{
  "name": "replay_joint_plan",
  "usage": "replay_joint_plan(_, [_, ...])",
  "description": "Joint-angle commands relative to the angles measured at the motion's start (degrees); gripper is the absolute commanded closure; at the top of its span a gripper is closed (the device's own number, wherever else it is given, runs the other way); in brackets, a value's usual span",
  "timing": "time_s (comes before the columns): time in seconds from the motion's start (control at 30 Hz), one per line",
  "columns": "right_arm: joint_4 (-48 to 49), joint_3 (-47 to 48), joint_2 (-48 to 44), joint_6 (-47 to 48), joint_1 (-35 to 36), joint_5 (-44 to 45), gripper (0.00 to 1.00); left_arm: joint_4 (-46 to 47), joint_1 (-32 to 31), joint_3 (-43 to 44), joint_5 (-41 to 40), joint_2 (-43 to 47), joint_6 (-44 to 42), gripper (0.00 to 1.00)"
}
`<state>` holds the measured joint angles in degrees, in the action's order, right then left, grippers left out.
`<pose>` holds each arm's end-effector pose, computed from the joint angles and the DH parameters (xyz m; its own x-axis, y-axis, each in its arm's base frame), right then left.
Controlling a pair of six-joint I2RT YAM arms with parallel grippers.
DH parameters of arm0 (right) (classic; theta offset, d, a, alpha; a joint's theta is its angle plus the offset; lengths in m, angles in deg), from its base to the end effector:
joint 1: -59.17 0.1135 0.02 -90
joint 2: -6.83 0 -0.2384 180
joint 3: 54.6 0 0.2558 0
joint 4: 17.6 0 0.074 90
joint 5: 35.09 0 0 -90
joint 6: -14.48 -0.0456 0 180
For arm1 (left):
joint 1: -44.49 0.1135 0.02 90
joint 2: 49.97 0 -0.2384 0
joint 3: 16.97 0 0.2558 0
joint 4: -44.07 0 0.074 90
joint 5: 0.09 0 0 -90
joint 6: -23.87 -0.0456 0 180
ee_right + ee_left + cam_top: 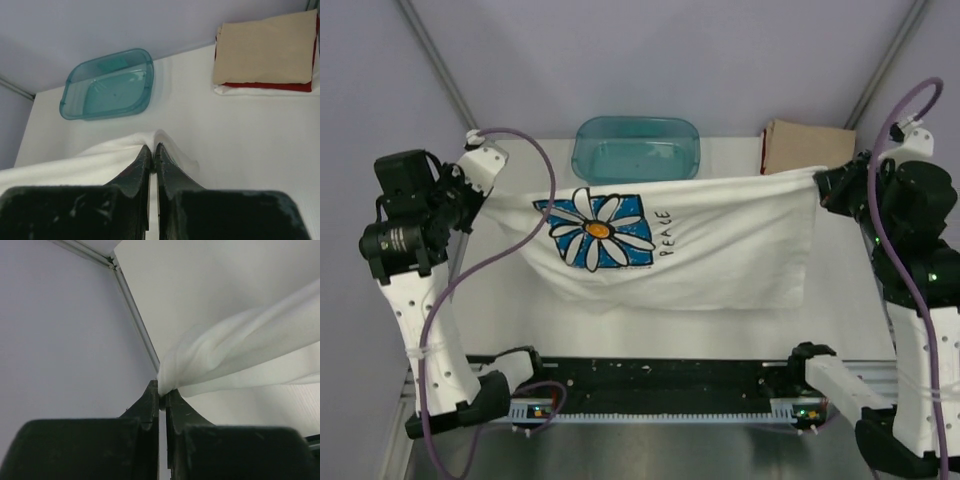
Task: Fold and stack the t-shirts
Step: Fold the flattened tshirt in 1/3 of the way
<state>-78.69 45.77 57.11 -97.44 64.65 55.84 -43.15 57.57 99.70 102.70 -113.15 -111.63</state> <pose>0.1486 0.0135 0.4703 -0.2059 0.3552 -0.9118 -0.0030 0.9316 0.3636 0.1612 0.0271 0.4661 -0.4086 0.6191 -0.6706 0.3568 0.7846 0.5070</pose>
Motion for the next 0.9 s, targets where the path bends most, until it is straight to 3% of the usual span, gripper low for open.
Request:
replay_joint_plan(0.0, [5.9, 3.5, 11.0, 2.3, -0.1, 1.5, 1.0, 11.1, 0.7, 3.0, -2.1, -8.2, 3.1, 1.0])
replay_joint_plan(0.23, [6.5, 25.2, 29.7, 2.7, -0.1, 1.9, 1.0, 16.5, 0.7, 24.7, -0.1, -24.3, 11.6, 1.0])
replay_joint_plan(0.37, [6.4, 29.0, 29.5, 2.4, 0.0, 2.1, 1.0, 20.5, 0.6, 25.0, 0.3, -24.3, 12.2, 1.0])
replay_joint_plan(0.47, [6.6, 21.0, 23.8, 2.0, 0.0, 1.2, 1.0, 20.1, 0.7, 18.1, 1.5, -21.7, 10.5, 1.0])
replay_joint_plan(0.6, [8.9, 1.6, 13.5, -0.3, -0.1, -2.3, 1.0, 20.2, 1.1, 5.6, 0.4, -16.0, 7.1, 1.0])
replay_joint_plan(0.87, [3.8, -30.9, 2.0, -5.3, 0.3, -7.3, 1.0, 8.1, 6.1, -24.8, 2.4, -6.2, -1.0, 1.0])
